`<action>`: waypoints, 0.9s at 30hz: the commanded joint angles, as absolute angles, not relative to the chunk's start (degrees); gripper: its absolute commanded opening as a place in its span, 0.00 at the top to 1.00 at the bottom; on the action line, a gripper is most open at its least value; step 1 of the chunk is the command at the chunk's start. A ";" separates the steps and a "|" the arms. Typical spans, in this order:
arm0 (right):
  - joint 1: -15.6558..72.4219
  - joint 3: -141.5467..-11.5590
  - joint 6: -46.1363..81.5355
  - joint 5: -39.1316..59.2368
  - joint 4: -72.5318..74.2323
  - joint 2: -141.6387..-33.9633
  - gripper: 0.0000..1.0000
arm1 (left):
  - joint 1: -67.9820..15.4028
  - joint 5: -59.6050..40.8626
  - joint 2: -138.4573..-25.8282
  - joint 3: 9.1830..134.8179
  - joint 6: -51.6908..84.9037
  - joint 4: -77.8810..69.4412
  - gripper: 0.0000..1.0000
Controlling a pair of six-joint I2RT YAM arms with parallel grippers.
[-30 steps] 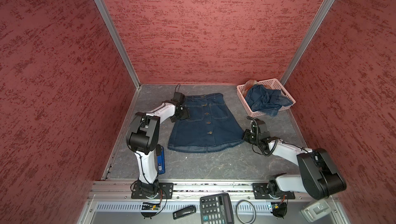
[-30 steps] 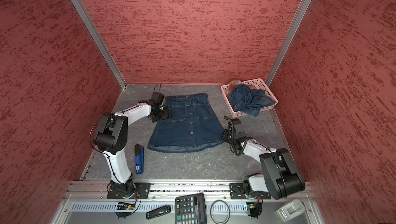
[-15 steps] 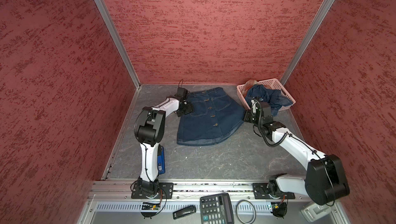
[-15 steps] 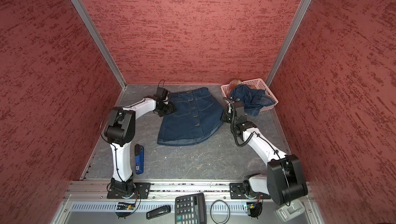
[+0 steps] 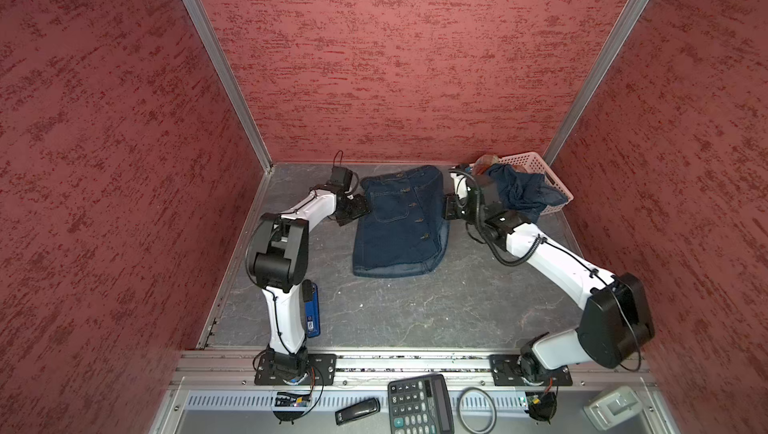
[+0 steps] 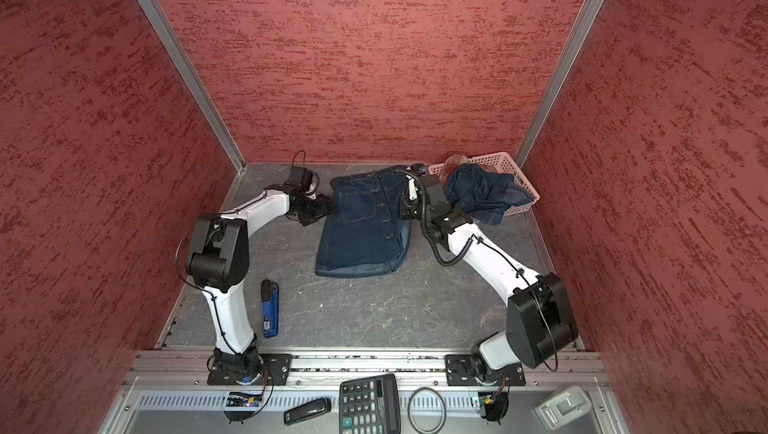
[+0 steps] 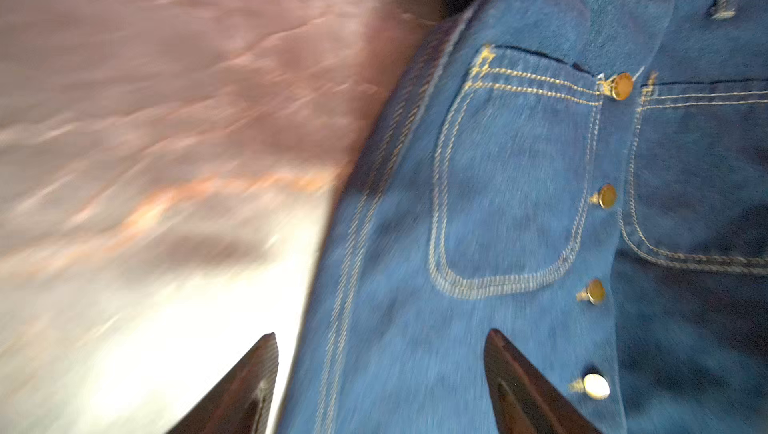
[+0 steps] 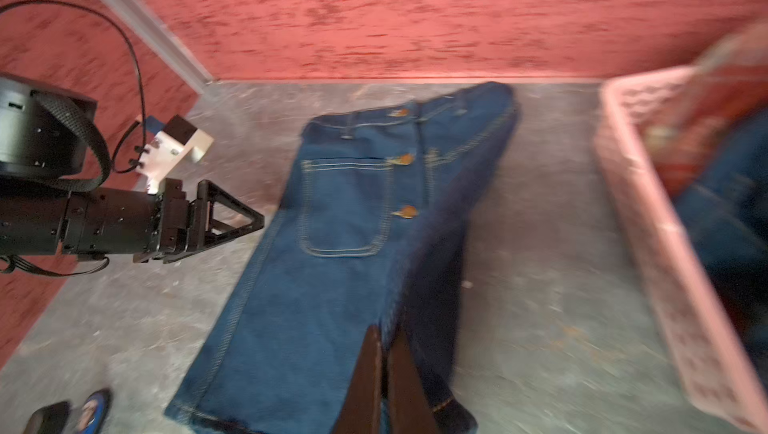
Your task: Fold and stack the skirts
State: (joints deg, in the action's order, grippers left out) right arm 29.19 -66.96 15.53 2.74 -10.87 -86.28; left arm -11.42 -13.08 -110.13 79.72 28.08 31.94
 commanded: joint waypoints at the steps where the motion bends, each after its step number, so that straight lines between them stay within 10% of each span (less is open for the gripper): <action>1: 32.78 -70.13 14.49 3.27 -12.92 -88.93 1.00 | -11.65 -13.78 -105.57 73.11 29.58 29.77 0.26; 13: 38.53 -74.89 15.62 4.26 -15.19 -94.17 1.00 | -14.00 -11.24 -103.48 63.21 29.27 27.55 0.87; 27: 48.49 -79.80 19.66 5.68 -14.96 -99.56 1.00 | -16.70 -15.86 -106.00 58.50 32.84 20.66 0.99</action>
State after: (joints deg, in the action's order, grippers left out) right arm 46.24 -77.91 17.21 3.66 -16.10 -98.35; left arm -16.36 -15.18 -104.99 60.71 31.73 22.50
